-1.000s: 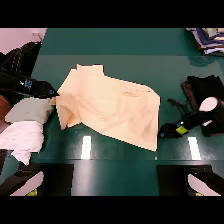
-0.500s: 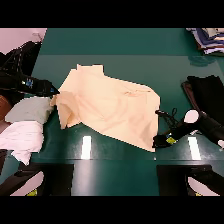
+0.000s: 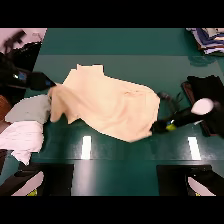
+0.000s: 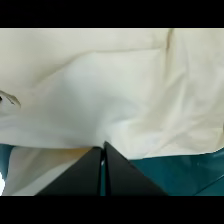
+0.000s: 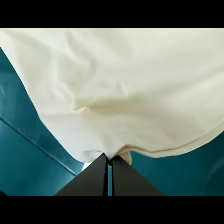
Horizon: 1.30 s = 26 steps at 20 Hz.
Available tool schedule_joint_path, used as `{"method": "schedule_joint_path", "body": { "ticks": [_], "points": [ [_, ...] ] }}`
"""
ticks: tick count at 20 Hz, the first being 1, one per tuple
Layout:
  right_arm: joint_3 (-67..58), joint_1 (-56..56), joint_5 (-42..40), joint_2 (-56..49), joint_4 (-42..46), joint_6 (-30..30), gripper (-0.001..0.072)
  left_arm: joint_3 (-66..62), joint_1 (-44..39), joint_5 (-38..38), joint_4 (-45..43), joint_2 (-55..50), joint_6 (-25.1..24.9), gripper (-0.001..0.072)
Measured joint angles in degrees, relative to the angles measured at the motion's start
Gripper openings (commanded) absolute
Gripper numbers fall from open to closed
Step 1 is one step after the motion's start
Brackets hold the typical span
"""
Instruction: Fold the shirts.
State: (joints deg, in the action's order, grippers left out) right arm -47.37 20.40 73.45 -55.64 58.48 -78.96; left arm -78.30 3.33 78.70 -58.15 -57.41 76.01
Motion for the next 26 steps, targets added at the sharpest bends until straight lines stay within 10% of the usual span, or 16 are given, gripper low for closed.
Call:
{"method": "schedule_joint_path", "body": {
  "ticks": [13,20,26],
  "points": [
    [-56.1,-40.3,-2.0,10.8,-0.1,-0.4,0.0015,-48.9,0.0,-9.3,0.3,4.6,7.1,0.0022],
    [-70.1,-48.4,6.3,2.9,-0.7,-2.8,0.0014,-42.6,0.0,-11.3,-5.1,6.4,9.0,0.0022],
    [-57.7,-40.6,14.2,-11.0,0.5,-4.8,0.0014,-19.8,0.0,-6.6,-6.0,-4.4,10.2,0.0022]
  ]
}}
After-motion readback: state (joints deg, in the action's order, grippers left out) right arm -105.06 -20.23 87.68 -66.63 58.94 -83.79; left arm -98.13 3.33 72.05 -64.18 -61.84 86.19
